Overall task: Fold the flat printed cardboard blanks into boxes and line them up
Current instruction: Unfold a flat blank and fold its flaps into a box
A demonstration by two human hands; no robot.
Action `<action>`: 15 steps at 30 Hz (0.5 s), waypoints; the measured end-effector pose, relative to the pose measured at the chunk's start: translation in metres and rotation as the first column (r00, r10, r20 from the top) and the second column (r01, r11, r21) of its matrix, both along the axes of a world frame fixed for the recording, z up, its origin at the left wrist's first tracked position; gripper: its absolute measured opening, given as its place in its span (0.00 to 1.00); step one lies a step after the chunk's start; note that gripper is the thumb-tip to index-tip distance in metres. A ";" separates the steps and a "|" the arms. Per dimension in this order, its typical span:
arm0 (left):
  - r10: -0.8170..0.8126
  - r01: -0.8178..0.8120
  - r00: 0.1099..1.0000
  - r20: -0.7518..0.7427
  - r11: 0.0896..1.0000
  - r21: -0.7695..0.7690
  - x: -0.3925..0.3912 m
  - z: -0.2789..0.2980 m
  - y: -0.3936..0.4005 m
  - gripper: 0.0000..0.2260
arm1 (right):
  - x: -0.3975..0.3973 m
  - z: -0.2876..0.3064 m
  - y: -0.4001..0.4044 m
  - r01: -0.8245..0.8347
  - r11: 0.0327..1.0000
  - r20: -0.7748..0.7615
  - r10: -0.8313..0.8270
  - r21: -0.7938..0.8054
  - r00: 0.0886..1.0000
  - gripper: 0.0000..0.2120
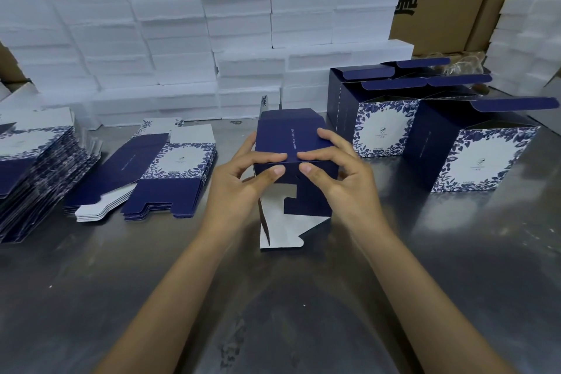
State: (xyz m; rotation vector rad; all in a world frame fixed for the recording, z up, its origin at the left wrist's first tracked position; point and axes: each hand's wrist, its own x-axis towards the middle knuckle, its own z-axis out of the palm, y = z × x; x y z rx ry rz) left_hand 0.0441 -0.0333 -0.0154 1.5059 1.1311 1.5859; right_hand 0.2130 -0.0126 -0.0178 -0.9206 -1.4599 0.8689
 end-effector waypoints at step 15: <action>-0.053 0.058 0.997 0.060 0.995 -0.085 -0.010 0.006 0.001 0.13 | 0.012 -0.001 0.000 -0.089 0.995 -0.087 0.085 -0.046 0.993 0.12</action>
